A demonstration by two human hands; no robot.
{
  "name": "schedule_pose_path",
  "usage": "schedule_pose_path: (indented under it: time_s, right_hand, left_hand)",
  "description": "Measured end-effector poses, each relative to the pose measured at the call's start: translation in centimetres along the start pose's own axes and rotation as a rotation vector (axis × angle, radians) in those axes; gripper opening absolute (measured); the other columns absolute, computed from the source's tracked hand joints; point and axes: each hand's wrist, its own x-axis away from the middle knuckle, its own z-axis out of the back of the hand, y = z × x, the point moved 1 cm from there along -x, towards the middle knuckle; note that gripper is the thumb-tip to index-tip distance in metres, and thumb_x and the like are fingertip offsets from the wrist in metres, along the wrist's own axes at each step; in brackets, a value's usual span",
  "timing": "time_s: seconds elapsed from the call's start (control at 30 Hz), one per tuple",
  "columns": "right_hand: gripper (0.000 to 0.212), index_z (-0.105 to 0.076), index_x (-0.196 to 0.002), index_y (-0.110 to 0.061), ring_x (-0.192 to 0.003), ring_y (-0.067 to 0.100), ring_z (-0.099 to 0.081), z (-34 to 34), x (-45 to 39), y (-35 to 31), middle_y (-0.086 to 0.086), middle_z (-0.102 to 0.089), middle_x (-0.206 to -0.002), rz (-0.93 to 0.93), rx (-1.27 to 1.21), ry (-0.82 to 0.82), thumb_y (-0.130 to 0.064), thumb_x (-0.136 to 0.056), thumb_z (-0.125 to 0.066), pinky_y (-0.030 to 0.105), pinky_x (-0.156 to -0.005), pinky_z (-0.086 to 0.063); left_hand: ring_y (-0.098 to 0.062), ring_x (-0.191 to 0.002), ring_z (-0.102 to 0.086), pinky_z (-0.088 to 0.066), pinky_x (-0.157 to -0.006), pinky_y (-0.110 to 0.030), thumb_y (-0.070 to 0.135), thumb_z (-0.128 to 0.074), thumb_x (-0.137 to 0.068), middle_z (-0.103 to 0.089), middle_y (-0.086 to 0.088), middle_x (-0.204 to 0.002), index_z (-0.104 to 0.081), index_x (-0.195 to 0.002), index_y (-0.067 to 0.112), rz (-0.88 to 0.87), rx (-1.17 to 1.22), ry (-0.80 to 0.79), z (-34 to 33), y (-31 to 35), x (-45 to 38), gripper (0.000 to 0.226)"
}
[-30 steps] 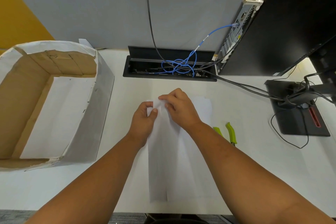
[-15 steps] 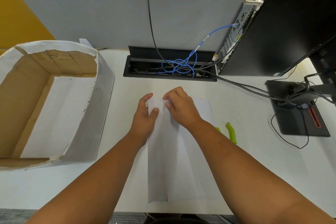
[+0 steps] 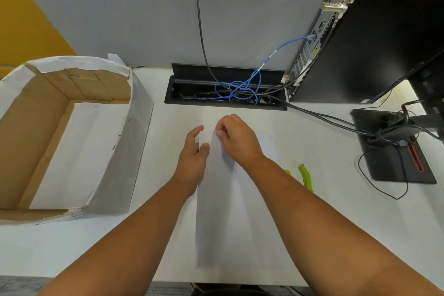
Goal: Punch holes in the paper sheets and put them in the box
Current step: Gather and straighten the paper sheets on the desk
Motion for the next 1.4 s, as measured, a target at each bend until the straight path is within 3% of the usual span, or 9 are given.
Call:
schedule_pose_path:
  time_s: [0.17,0.37,0.57,0.67,0.77,0.87,1.0,1.17,1.4]
  right_hand:
    - [0.01,-0.052,-0.105,-0.024,-0.085,0.012,-0.057,-0.2,0.1,-0.5,-0.006,-0.058,-0.098,-0.054,-0.078,0.017,-0.02,-0.097,-0.056,0.028,-0.078,-0.055]
    - [0.027,-0.054,-0.12,-0.022,-0.108,0.014,-0.054,-0.5,0.5,-0.5,-0.002,-0.056,-0.121,-0.056,-0.124,0.047,-0.009,-0.096,-0.054,0.027,-0.096,-0.049]
    - [0.065,-0.028,-0.151,-0.023,-0.147,0.023,-0.015,-0.6,2.8,3.4,0.005,-0.015,-0.161,-0.324,0.016,0.025,-0.02,-0.093,-0.059,0.041,-0.119,-0.019]
    - [0.077,-0.007,-0.155,-0.017,-0.15,0.025,-0.007,-0.7,3.6,4.5,0.01,-0.003,-0.163,-0.458,-0.184,0.019,-0.019,-0.095,-0.056,0.037,-0.121,-0.013]
    - [0.083,-0.003,-0.155,-0.018,-0.144,0.028,-0.025,-0.6,3.8,4.9,0.011,-0.022,-0.157,-0.606,-0.483,0.073,-0.022,-0.094,-0.059,0.04,-0.119,-0.022]
    - [0.069,-0.024,-0.151,-0.02,-0.126,0.027,-0.047,0.3,3.9,5.5,0.007,-0.047,-0.133,-0.703,-0.558,0.093,-0.032,-0.093,-0.06,0.043,-0.107,-0.04]
    - [0.059,-0.039,-0.14,-0.01,-0.122,0.027,-0.047,2.0,3.5,4.9,0.004,-0.033,-0.141,-0.714,-0.559,0.038,-0.043,-0.093,-0.055,0.04,-0.101,-0.044]
    - [0.031,-0.051,-0.121,-0.022,-0.106,0.022,-0.061,5.4,2.8,1.7,0.003,-0.059,-0.121,-0.508,-0.713,0.254,-0.03,-0.091,-0.057,0.044,-0.096,-0.051]
    - [0.016,-0.054,-0.104,-0.023,-0.079,-0.004,-0.06,9.6,2.1,-3.5,-0.013,-0.061,-0.092,-0.234,-0.785,0.431,-0.011,-0.094,-0.053,0.024,-0.077,-0.052]
  left_hand:
    - [-0.018,-0.109,-0.059,-0.056,-0.086,-0.031,0.051,-0.048,-0.093,-0.051,0.007,-0.133,-0.031,-0.136,0.048,-0.003,-0.019,-0.011,0.2,0.5,0.6,0.047]
    - [-0.02,-0.113,-0.052,-0.05,-0.094,-0.04,0.029,-0.065,-0.09,-0.046,0.007,-0.134,-0.029,-0.138,0.043,-0.033,-0.124,0.055,0.9,0.0,0.6,0.062]
    - [-0.022,-0.115,-0.053,-0.051,-0.09,-0.034,0.011,-0.063,-0.09,-0.051,0.003,-0.13,-0.039,-0.134,0.035,-0.015,0.055,0.126,2.4,0.0,0.2,0.056]
    - [-0.02,-0.113,-0.054,-0.049,-0.082,-0.027,0.004,-0.058,-0.091,-0.053,0.002,-0.126,-0.043,-0.131,0.032,-0.021,0.107,0.125,2.8,0.6,0.2,0.051]
    - [-0.02,-0.111,-0.055,-0.049,-0.081,-0.027,0.002,-0.055,-0.092,-0.055,0.001,-0.126,-0.044,-0.131,0.03,-0.033,0.135,0.128,3.3,1.2,0.1,0.049]
    - [-0.022,-0.111,-0.057,-0.051,-0.083,-0.032,0.003,-0.053,-0.093,-0.057,0.0,-0.125,-0.045,-0.131,0.031,-0.015,0.179,0.148,4.0,1.5,-0.1,0.047]
    - [-0.014,-0.105,-0.059,-0.05,-0.074,-0.022,0.007,-0.051,-0.096,-0.057,0.004,-0.124,-0.044,-0.136,0.027,-0.056,0.147,0.189,4.6,3.2,0.2,0.045]
    - [-0.025,-0.11,-0.062,-0.05,-0.096,-0.05,0.009,-0.049,-0.091,-0.062,-0.002,-0.122,-0.049,-0.127,0.026,-0.134,0.182,0.225,5.2,5.8,0.4,0.04]
    - [-0.018,-0.113,-0.061,-0.046,-0.102,-0.046,0.018,-0.046,-0.094,-0.063,0.002,-0.122,-0.048,-0.129,0.025,-0.342,0.261,0.308,4.8,10.9,1.7,0.036]
